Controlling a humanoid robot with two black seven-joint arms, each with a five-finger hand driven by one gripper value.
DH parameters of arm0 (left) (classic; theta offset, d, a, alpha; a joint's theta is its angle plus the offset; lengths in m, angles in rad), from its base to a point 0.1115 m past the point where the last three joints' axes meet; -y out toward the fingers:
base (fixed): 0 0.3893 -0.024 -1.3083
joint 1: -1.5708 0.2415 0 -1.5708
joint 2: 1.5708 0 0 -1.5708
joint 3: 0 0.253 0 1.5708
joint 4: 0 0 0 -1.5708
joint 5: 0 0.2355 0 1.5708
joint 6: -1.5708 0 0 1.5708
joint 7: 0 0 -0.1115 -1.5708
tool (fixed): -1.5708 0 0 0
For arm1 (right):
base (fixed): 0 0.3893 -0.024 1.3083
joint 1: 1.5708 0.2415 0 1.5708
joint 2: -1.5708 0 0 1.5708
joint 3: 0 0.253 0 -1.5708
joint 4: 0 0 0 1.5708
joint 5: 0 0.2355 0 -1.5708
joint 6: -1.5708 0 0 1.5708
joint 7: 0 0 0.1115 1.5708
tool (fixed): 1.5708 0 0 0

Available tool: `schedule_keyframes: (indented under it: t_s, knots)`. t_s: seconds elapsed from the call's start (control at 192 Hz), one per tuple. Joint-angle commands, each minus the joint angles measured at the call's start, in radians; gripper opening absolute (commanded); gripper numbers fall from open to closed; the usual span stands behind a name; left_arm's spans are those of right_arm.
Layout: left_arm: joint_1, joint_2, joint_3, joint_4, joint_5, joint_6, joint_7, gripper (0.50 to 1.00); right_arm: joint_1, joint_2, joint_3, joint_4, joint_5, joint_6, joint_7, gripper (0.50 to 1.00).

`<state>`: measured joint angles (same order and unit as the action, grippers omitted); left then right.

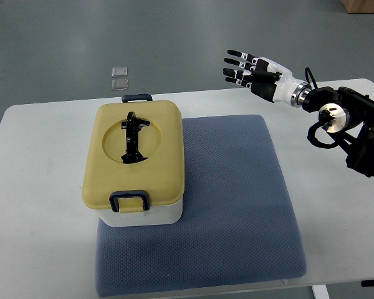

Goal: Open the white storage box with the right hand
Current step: 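Raise the right hand and swing it toward the yellow lid, then lower the right hand over the black handle on the yellow lid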

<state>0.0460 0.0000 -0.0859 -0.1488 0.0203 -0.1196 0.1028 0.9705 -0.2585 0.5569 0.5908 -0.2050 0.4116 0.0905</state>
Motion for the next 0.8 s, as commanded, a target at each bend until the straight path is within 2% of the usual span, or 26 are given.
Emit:
schedule_keyframes:
  t_s: [0.0, 0.141, 0.532, 0.793]
  knots:
    - [0.0, 0.0, 0.0, 0.0, 0.0, 0.0, 0.0, 1.0, 0.008, -0.036, 0.004, 0.029, -0.139, 0.019, 0.046, 0.928]
    - [0.0, 0.0, 0.0, 0.0, 0.0, 0.0, 0.0, 1.0, 0.05, -0.062, 0.004, 0.066, -0.263, 0.039, 0.058, 0.928]
    - [0.0, 0.0, 0.0, 0.0, 0.0, 0.0, 0.0, 1.0, 0.145, -0.14, -0.002, 0.342, -0.677, 0.044, 0.104, 0.928]
    - [0.0, 0.0, 0.0, 0.0, 0.0, 0.0, 0.0, 1.0, 0.224, -0.189, -0.037, 0.501, -1.064, 0.072, 0.294, 0.926]
